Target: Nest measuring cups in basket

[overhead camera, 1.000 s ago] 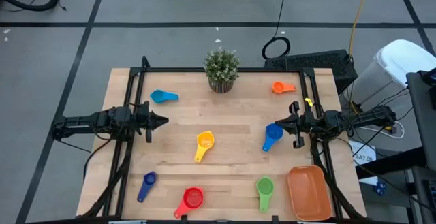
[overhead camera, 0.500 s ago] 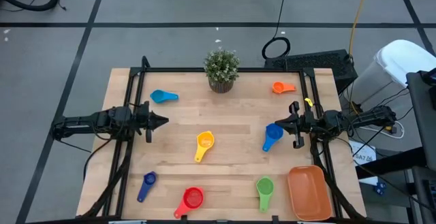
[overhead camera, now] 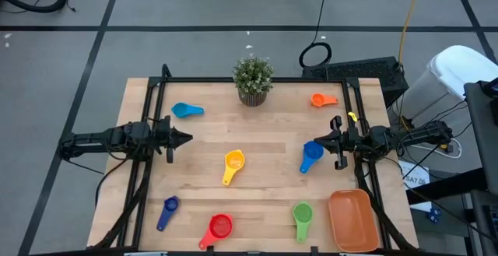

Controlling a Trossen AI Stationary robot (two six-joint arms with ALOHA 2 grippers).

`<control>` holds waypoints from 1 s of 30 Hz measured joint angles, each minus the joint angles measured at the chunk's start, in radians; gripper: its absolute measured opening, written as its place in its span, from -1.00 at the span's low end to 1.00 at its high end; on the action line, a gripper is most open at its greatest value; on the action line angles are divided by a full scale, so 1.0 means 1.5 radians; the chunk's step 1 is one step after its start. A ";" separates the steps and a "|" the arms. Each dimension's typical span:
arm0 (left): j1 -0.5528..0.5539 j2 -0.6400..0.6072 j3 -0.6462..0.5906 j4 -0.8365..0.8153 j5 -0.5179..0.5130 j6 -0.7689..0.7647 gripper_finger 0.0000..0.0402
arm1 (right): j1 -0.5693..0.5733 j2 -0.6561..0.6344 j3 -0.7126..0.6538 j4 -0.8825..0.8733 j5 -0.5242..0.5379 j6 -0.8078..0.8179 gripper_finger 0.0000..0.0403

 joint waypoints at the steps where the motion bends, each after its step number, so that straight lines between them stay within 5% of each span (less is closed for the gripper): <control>1: 0.000 0.000 0.000 0.000 0.000 0.000 -0.82 | 0.000 0.000 0.000 0.000 0.000 0.000 -1.00; 8: 0.000 0.000 0.000 0.008 0.000 -0.001 -0.82 | 0.000 0.000 0.000 0.000 0.000 0.000 -1.00; 18: 0.000 0.000 0.000 0.156 0.001 -0.037 -0.82 | 0.000 0.000 0.000 0.024 0.000 0.066 -1.00; 30: 0.000 0.000 0.000 0.286 0.003 -0.032 -0.82 | 0.000 0.000 0.000 0.223 0.000 0.122 -1.00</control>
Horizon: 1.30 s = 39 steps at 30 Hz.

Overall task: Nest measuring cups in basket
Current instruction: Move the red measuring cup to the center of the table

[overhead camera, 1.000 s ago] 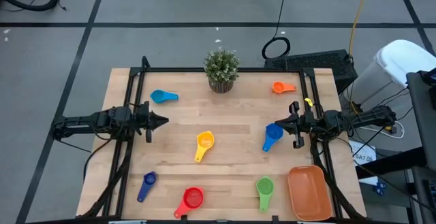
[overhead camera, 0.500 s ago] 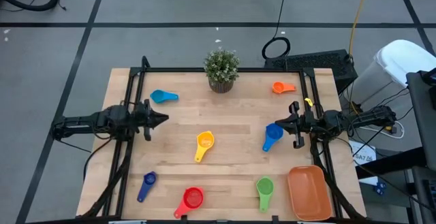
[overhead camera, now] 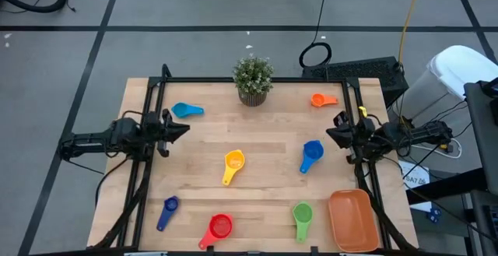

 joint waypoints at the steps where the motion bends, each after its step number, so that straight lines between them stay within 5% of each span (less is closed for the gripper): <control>1: 0.000 0.000 0.000 0.013 0.003 0.004 -0.82 | 0.000 0.000 0.000 0.016 0.000 0.000 -1.00; 14: 0.000 0.000 0.010 0.107 0.005 0.029 -0.82 | 0.000 0.001 0.021 0.038 -0.001 -0.035 -0.97; 20: 0.000 0.070 0.152 -0.042 0.004 0.056 -0.82 | 0.000 0.061 0.140 -0.045 -0.001 -0.093 -0.69; 29: -0.016 0.331 0.427 -0.196 0.005 0.166 -0.82 | 0.000 0.310 0.408 -0.222 -0.001 -0.141 -0.24; 39: -0.070 0.514 0.606 -0.263 0.006 0.249 -0.82 | 0.016 0.606 0.663 -0.385 -0.053 -0.181 -0.18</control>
